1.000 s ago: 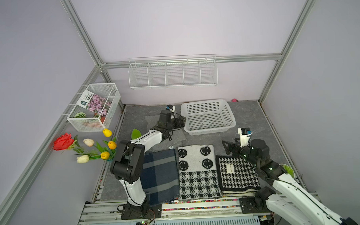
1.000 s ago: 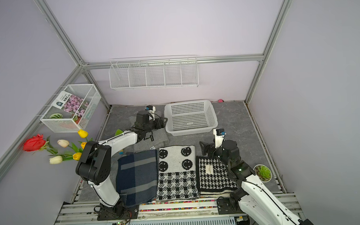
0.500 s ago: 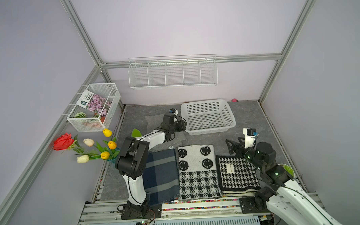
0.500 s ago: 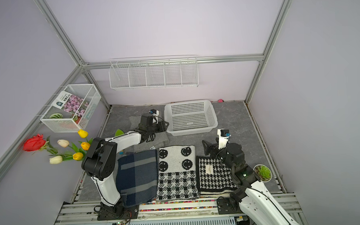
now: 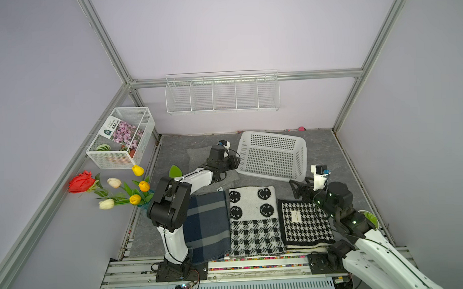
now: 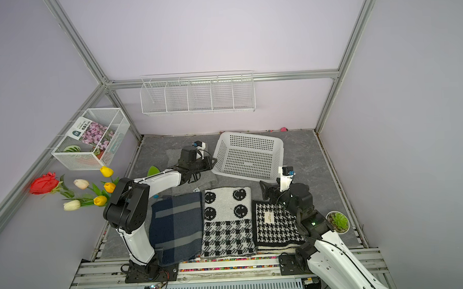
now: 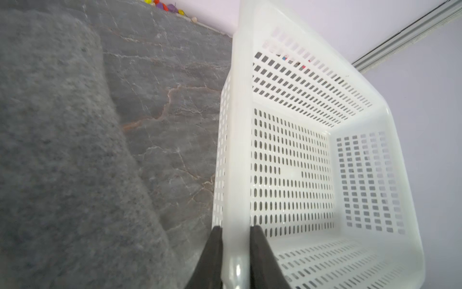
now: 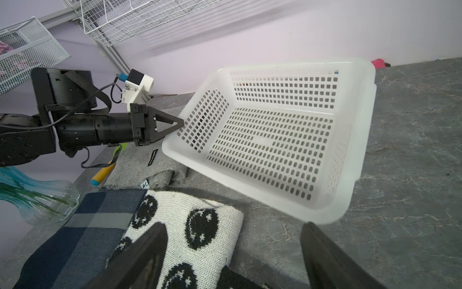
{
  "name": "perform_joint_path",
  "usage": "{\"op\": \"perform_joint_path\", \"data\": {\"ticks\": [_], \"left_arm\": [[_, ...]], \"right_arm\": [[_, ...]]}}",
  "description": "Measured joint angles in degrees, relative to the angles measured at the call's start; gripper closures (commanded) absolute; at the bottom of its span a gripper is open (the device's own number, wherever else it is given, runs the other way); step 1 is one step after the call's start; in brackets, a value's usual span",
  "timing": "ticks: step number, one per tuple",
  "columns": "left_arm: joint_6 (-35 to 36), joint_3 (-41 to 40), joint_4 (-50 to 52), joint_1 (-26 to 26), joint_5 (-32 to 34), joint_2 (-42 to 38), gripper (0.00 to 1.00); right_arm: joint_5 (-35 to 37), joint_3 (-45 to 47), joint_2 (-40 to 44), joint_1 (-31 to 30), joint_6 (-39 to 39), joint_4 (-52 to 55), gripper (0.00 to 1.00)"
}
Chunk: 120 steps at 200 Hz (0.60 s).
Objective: Put the folded scarf in the basket
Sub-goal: Move the basket to the center of the board.
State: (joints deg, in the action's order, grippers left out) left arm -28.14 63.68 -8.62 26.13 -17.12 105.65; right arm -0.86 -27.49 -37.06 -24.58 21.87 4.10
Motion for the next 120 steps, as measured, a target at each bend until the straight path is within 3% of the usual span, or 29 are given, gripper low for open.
{"op": "perform_joint_path", "data": {"ticks": [39, 57, 75, 105, 120], "left_arm": [[-1.5, -3.7, 2.8, 0.1, -0.7, -4.2, 0.78], [-1.5, -5.4, 3.3, 0.2, -0.8, -6.0, 0.69], [-1.8, -6.6, 3.4, 0.5, -0.7, -7.4, 0.67], [-1.5, -7.7, 3.3, 0.8, -0.3, -9.7, 0.51], [-1.4, -8.5, 3.4, 0.9, 0.6, -11.6, 0.49]], "right_arm": [[0.0, 0.0, -0.9, -0.3, 0.0, 0.6, 0.12], [-0.1, 0.0, -1.2, -0.3, 0.0, 0.9, 0.12], [-0.2, 0.0, -1.6, -0.4, 0.2, 1.3, 0.12], [-0.5, -0.7, -2.9, -0.8, 0.5, 2.2, 0.16], [-1.0, -1.8, -3.2, -1.5, 1.0, 4.0, 0.18]]}}
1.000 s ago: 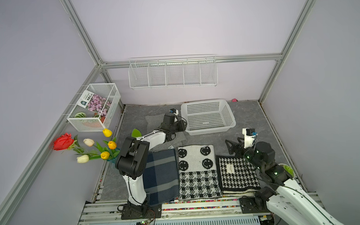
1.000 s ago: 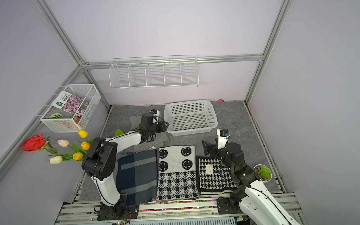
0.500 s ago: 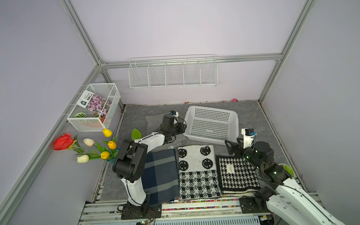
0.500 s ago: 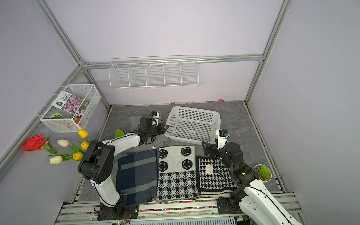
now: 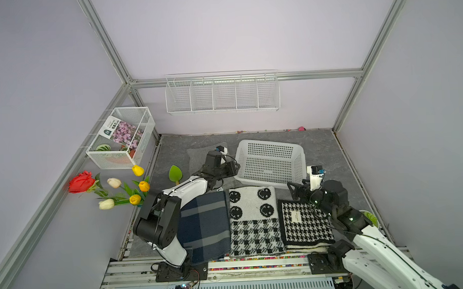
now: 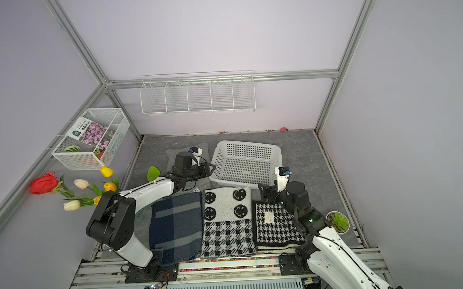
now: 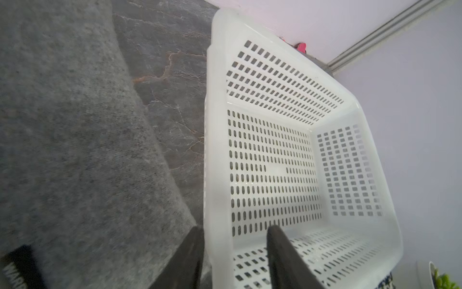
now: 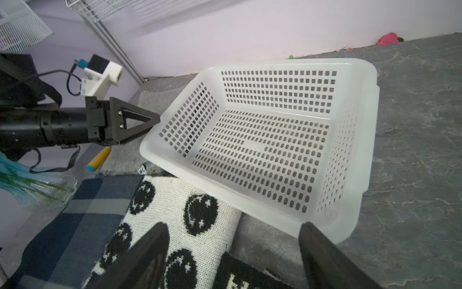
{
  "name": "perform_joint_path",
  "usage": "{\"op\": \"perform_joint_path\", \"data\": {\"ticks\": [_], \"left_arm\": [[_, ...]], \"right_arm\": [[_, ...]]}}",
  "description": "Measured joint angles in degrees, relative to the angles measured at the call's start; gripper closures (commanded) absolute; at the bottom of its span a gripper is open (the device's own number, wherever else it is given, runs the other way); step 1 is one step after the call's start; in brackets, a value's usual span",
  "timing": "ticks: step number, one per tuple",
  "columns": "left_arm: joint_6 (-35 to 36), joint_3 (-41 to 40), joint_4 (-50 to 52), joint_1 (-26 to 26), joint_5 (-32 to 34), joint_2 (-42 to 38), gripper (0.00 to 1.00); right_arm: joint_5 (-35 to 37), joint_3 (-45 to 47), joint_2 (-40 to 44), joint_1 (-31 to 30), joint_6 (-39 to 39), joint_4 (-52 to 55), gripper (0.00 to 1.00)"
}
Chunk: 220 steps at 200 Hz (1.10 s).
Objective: Put the folded scarf in the basket
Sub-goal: Move the basket to the center of the board, then adjust the scarf at the center of the board.
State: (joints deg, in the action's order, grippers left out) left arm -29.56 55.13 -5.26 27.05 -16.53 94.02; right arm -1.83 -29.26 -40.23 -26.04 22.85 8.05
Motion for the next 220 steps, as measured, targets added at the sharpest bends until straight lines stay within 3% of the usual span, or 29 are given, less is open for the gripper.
{"op": "perform_joint_path", "data": {"ticks": [41, 73, 129, 182, 220], "left_arm": [[2.5, -2.8, 3.9, 1.5, 5.3, -10.8, 0.47], [3.9, -5.6, 4.0, 5.0, 7.5, -20.0, 0.47], [3.3, -19.3, 1.8, 5.4, 5.4, -25.4, 0.47], [3.2, -21.4, 0.4, 6.5, 4.5, -29.7, 0.47], [2.4, -21.4, -1.6, 7.0, 2.5, -30.3, 0.47]], "right_arm": [[-1.8, -1.5, 3.3, -6.4, 2.8, 7.6, 0.25], [1.4, -1.4, 4.6, -14.5, 5.8, 14.9, 0.30], [5.2, 1.2, -9.3, -25.3, 11.6, 16.1, 0.31], [8.7, 1.6, -16.1, -25.2, 16.8, 17.7, 0.26], [6.7, 1.7, -16.7, -15.8, 17.8, 19.4, 0.25]]}}
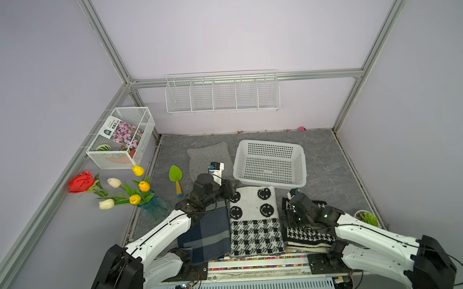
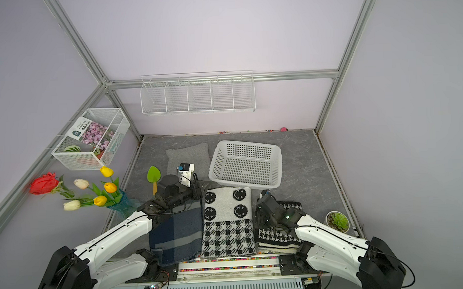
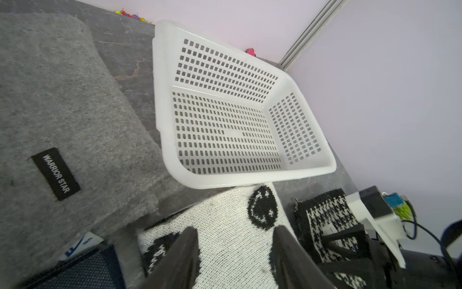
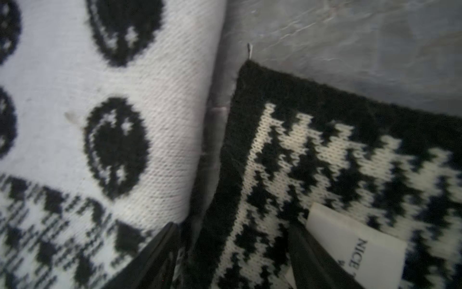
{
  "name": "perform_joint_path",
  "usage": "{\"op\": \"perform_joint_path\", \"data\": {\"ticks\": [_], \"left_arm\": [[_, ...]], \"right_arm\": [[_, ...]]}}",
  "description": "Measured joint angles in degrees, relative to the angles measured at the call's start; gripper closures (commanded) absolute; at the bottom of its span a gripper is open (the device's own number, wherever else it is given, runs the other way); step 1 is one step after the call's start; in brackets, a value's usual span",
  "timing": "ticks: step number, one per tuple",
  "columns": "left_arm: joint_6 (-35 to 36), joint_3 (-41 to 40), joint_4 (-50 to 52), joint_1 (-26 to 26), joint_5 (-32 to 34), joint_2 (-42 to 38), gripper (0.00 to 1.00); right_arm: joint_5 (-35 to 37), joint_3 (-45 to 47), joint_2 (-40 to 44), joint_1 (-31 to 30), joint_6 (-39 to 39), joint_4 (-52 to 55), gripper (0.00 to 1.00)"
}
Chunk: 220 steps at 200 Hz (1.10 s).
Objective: Put the folded scarf in the basket
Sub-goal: Adjust the scarf at the center of the board.
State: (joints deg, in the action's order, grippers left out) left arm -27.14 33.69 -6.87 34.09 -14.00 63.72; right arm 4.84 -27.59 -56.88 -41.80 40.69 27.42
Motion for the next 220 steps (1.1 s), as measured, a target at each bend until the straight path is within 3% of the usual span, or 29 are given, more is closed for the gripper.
{"op": "perform_joint_path", "data": {"ticks": [56, 103, 128, 155, 188, 220], "left_arm": [[-1.3, 0.0, -0.4, 0.8, -2.4, -1.9, 0.47], [-1.7, -0.2, -1.1, 0.9, -3.0, -3.4, 0.47], [-1.7, -0.2, -1.2, 0.9, -3.5, -3.4, 0.47], [-1.7, -0.2, -1.3, 0.9, -3.6, -3.4, 0.47], [-1.7, -0.2, -1.4, 1.1, -4.0, -3.4, 0.47], [-1.7, -0.2, -1.4, 1.1, -4.0, -3.5, 0.47]], "right_arm": [[0.1, 0.0, 1.3, 12.3, -1.6, 2.8, 0.25], [-0.4, -4.8, -8.2, 15.6, -6.9, 3.7, 0.28], [0.9, -7.3, -11.7, 11.7, -7.5, 3.7, 0.28], [5.5, -8.7, -10.8, 4.0, -6.1, 8.2, 0.27], [8.7, -8.8, -8.0, 1.4, -4.4, 11.5, 0.28], [11.2, -8.7, -9.6, -5.7, -1.3, 14.0, 0.30]]}}
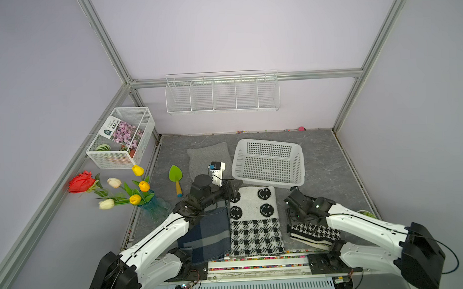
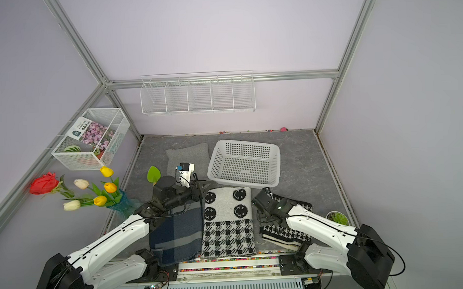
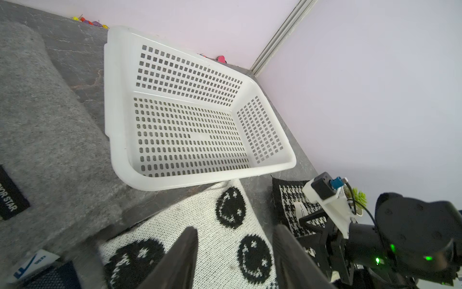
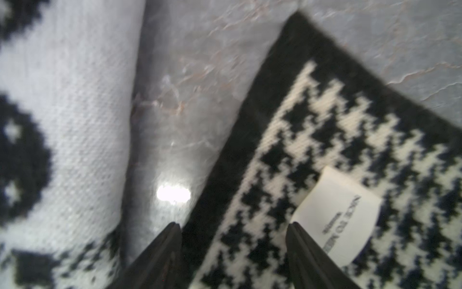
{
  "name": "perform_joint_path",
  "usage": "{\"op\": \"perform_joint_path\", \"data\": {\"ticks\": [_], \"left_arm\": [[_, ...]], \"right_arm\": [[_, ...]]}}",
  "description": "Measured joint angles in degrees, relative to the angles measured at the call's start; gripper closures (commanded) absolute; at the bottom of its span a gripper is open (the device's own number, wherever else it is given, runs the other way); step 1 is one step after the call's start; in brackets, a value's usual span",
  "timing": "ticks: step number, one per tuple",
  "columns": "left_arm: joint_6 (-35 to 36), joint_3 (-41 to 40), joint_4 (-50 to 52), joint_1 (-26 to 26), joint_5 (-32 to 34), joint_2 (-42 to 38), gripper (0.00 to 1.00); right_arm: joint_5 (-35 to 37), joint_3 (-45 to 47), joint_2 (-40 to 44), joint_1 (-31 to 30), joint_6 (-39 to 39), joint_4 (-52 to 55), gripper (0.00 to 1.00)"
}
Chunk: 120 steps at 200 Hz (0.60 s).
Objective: Put the folded scarf in the basket
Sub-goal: Adjust the scarf at the center of the board.
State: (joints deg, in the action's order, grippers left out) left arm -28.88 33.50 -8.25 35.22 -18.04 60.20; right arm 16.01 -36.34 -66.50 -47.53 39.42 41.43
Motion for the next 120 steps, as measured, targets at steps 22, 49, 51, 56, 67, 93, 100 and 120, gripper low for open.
{"op": "perform_joint_path", "data": {"ticks": [22, 49, 51, 56, 67, 93, 100, 120], "left_arm": [[0.0, 0.0, 0.0, 0.0, 0.0, 0.0, 0.47], [0.0, 0.0, 0.0, 0.0, 0.0, 0.0, 0.47], [0.0, 0.0, 0.0, 0.0, 0.0, 0.0, 0.47], [0.0, 0.0, 0.0, 0.0, 0.0, 0.0, 0.47], [0.0, 0.0, 0.0, 0.0, 0.0, 0.0, 0.47], [0.0, -0.1, 0.0, 0.0, 0.0, -0.4, 0.46], [0.0, -0.1, 0.0, 0.0, 0.0, -0.7, 0.47], [0.0, -0.5, 0.0, 0.0, 0.2, -1.2, 0.46]], "right_arm": [[2.7, -0.2, -3.8, -5.0, 2.8, 2.4, 0.39], [6.5, -2.9, -9.9, -12.0, 7.8, 9.0, 0.41], [6.7, -3.1, -10.3, -12.3, 8.1, 9.6, 0.41], [7.0, -3.6, -11.1, -12.8, 9.0, 10.8, 0.40], [8.2, -4.8, -13.0, -13.7, 11.1, 13.4, 0.35], [10.6, -6.0, -15.2, -14.3, 14.8, 17.8, 0.26], [11.4, -6.0, -15.0, -14.2, 15.5, 18.6, 0.24], [13.1, -6.1, -12.7, -14.3, 16.4, 19.9, 0.22]]}}
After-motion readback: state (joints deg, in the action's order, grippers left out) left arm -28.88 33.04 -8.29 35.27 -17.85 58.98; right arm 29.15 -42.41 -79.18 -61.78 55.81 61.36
